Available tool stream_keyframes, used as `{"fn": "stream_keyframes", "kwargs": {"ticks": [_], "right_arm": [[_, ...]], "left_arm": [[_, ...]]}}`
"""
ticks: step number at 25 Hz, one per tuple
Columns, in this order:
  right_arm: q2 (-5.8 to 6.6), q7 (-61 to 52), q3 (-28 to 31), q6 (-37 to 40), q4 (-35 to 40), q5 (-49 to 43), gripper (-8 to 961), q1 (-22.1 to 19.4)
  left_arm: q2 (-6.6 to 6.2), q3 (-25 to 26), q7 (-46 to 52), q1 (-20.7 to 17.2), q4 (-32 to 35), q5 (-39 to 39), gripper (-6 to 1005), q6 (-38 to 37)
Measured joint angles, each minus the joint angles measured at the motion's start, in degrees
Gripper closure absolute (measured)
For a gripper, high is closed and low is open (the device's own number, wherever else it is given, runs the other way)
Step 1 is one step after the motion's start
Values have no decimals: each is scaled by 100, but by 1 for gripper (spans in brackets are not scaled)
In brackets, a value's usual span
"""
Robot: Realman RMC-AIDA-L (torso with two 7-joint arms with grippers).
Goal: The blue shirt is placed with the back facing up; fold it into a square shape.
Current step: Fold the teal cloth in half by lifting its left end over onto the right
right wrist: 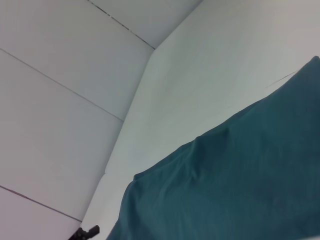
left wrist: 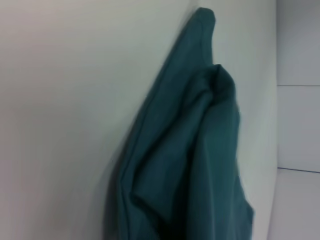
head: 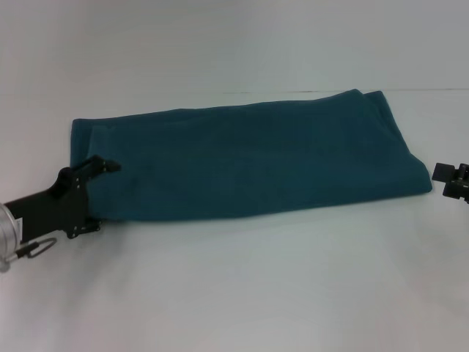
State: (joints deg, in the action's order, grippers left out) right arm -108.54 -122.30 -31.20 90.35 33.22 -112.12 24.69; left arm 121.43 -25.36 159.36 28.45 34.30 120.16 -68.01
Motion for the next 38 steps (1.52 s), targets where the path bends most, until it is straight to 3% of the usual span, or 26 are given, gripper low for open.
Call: {"fn": "stream_keyframes", "kwargs": {"ticks": [9, 22, 33, 38], "right_arm": [[8, 57, 0, -27, -70, -3, 12, 6], [14, 45, 0, -53, -70, -3, 12, 25], [35, 26, 0, -116, -127, -3, 11, 2], [44, 27, 0, -132, -140, -3, 11, 0]], "left_arm": [[10, -27, -42, -67, -182, 157, 86, 359], [50, -41, -278, 131, -185, 132, 96, 529], [39, 27, -569, 82, -191, 112, 287, 516], [30, 32, -923, 52, -181, -80, 524, 390]]}}
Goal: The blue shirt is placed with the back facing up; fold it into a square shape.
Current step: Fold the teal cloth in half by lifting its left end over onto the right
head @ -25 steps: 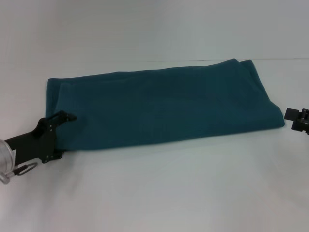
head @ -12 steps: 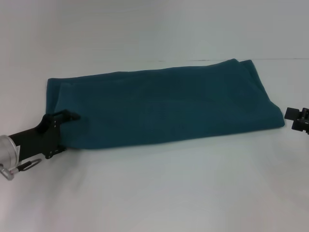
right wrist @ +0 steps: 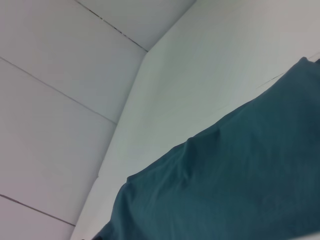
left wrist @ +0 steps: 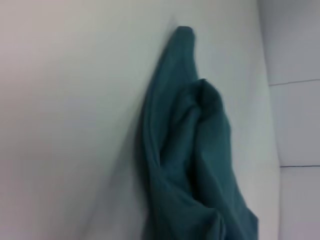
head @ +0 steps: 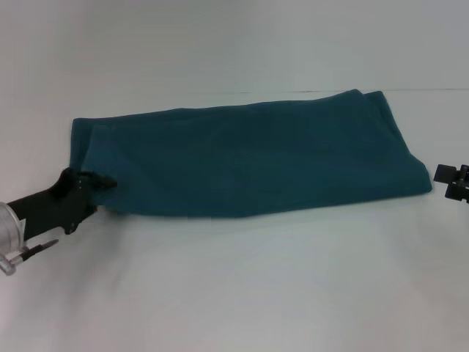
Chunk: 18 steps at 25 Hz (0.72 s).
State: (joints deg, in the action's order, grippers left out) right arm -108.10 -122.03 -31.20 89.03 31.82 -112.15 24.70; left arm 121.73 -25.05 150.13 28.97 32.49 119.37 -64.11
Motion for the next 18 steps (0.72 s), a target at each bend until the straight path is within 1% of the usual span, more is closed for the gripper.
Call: {"fn": "stream_keyframes", "kwargs": {"ticks": [3, 6, 8, 18], "right_arm": [[0, 4, 0, -28, 0, 0, 11, 0], [-3, 3, 0, -45, 0, 0, 11, 0], [-7, -2, 0, -45, 0, 0, 11, 1], [-17, 27, 0, -62, -11, 1, 12, -10]], "left_arm": [[-3, -1, -232, -61, -10, -264, 625, -117], [-12, -26, -251, -67, 11, -270, 725, -180], [-25, -46, -254, -67, 23, -242, 956, -214], [-77, -62, -368, -28, 68, -230, 961, -393]]}}
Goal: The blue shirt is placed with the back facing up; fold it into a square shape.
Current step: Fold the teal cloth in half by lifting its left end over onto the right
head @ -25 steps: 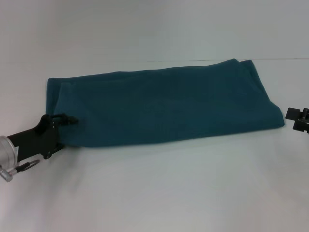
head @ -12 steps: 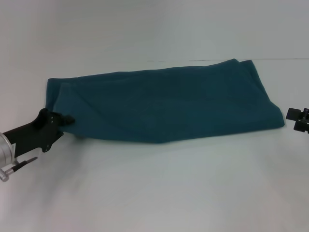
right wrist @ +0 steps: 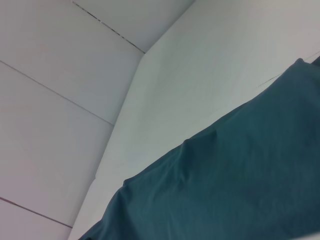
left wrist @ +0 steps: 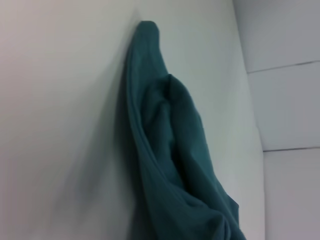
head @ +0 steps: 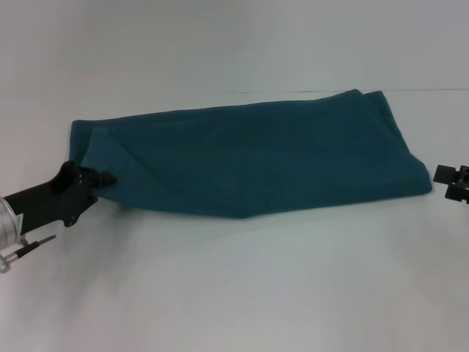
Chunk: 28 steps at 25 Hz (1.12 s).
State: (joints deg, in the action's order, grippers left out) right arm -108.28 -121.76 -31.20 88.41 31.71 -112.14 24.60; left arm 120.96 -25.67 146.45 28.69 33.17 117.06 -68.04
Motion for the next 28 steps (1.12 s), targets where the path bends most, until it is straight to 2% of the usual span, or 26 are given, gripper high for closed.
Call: {"fn": "stream_keyframes", "kwargs": {"ticks": [4, 8, 15, 22, 28], "right_arm": [[-1, -2, 0, -8, -8, 1, 12, 0], [-14, -63, 5, -114, -8, 25, 12, 1], [-22, -335, 18, -547, -7, 13, 12, 26], [12, -443, 72, -621, 0, 35, 11, 74], [16, -445, 92, -689, 2, 35, 11, 92]], "left_arm": [[-70, -147, -137, -41, 247, 77, 961, -130], [-139, -234, -210, -80, 643, 632, 960, -152], [-283, -189, -512, 25, 861, 1393, 960, 188], [-332, -170, -486, 8, 1112, 1678, 960, 592], [-311, -73, -320, -75, 1243, 1797, 961, 885]]}}
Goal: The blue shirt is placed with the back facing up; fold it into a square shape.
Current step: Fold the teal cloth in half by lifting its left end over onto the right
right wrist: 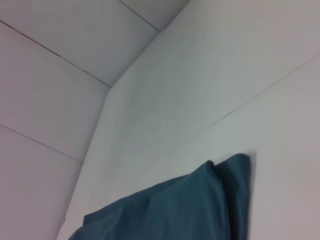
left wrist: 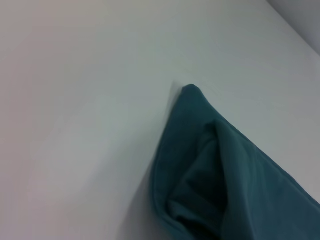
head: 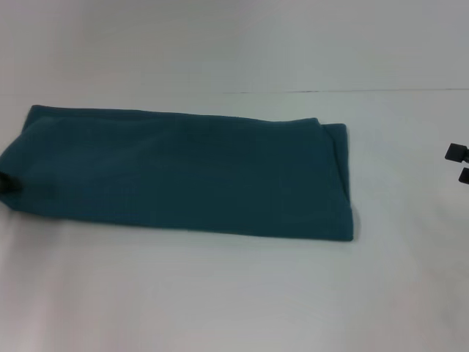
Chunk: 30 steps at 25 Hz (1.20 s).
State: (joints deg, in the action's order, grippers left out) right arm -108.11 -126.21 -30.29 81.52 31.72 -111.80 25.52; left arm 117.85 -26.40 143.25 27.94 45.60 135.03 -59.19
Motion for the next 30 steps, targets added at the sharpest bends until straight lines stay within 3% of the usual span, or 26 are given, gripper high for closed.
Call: {"fn": "stream_keyframes", "kwargs": {"ticks": [6, 7, 12, 22, 30], "right_arm": [[1, 0, 0, -15, 0, 2, 11, 5], [1, 1, -1, -15, 1, 2, 11, 5], [-15, 31, -3, -15, 0, -14, 12, 30], [-28, 52, -31, -13, 1, -31, 11, 97], [-41, 53, -52, -13, 0, -36, 12, 127]], "left_arm": [[51, 40, -49, -104, 98, -32, 961, -13], [110, 42, -242, -123, 236, -205, 961, -240], [152, 17, -514, -93, 526, -911, 961, -877], [162, -80, -586, 367, 1040, -1514, 962, -2165], [209, -848, -588, 795, 1051, -1760, 962, -2374]]}}
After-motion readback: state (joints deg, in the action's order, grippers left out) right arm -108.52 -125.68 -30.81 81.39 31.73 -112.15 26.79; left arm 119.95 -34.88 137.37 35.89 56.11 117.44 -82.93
